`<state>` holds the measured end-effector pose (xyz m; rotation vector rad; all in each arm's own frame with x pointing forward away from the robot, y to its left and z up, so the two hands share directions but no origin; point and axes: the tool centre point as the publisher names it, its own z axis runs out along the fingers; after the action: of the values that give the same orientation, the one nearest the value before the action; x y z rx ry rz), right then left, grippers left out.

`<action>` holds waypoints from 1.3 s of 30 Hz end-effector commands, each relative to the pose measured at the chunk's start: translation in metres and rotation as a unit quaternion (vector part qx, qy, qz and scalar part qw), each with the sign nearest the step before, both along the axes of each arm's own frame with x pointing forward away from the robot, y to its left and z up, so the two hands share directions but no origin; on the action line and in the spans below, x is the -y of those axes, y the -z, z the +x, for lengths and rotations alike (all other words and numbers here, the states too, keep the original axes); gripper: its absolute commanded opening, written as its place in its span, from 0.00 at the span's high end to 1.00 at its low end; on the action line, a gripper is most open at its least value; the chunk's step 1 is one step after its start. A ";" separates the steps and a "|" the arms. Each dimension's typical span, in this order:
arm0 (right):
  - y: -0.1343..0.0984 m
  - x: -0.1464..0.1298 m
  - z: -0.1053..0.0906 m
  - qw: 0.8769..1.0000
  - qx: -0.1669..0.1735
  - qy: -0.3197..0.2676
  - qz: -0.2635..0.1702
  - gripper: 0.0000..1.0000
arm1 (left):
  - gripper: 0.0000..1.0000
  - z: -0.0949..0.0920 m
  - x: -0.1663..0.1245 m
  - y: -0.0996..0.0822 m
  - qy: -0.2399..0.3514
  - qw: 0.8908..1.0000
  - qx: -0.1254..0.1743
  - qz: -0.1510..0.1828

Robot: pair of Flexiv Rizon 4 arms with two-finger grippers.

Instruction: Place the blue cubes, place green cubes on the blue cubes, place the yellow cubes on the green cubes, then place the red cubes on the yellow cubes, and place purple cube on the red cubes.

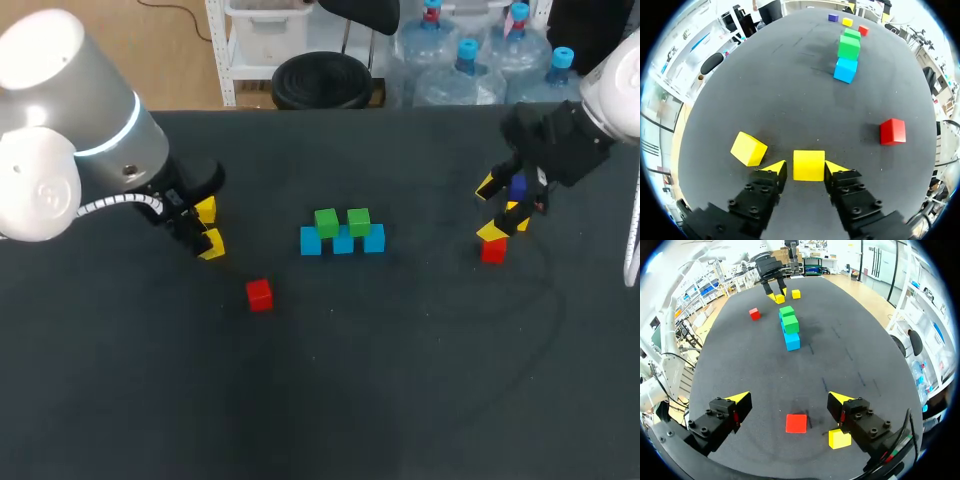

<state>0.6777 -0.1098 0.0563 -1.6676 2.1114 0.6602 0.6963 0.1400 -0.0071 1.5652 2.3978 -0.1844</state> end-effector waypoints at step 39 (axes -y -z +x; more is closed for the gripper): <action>0.001 0.000 0.000 1.000 0.000 -0.001 0.001 0.00 | 1.00 -0.016 0.047 -0.078 0.106 0.994 -0.015 0.018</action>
<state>0.6777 -0.1098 0.0563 -1.6675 2.1114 0.6602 0.6794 0.0957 0.0619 1.8289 2.2635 -0.2237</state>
